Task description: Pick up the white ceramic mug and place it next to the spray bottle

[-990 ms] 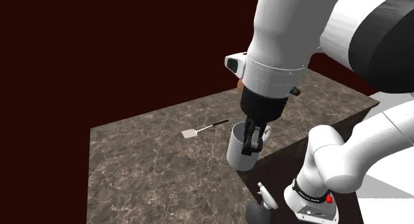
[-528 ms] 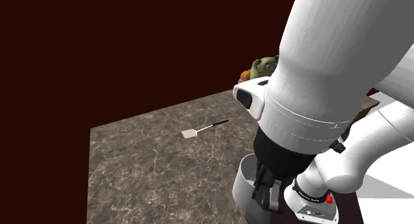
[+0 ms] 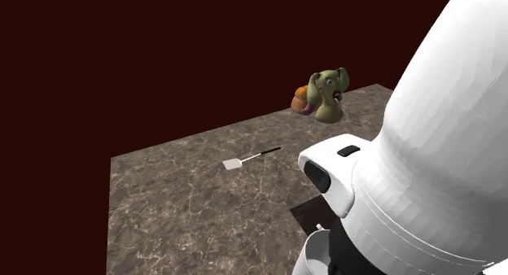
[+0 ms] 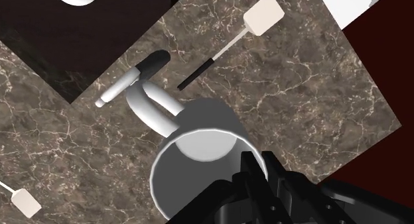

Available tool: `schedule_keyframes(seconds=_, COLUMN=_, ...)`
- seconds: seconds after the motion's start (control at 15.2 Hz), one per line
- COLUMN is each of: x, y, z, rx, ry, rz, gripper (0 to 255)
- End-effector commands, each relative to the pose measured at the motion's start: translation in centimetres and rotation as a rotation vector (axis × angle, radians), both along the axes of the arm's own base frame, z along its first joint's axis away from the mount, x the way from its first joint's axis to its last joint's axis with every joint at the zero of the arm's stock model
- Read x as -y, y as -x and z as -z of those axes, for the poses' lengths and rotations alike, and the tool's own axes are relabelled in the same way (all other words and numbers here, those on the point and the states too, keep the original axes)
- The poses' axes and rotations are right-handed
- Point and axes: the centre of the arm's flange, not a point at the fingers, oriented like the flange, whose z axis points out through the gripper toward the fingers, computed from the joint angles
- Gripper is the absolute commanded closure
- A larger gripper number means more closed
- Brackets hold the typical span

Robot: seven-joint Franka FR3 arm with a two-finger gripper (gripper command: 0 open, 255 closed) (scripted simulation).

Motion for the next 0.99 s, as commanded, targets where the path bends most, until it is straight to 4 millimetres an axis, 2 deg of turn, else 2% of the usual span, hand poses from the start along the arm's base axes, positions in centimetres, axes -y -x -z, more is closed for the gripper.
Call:
schedule_keyframes(seconds=0.0, x=0.0, y=0.0, z=1.0, rx=0.000, ry=0.000, rz=0.000, gripper=255)
schedule_keyframes(seconds=0.92, x=0.0, y=0.0, z=8.4, rx=0.000, ry=0.000, rz=0.000, gripper=255)
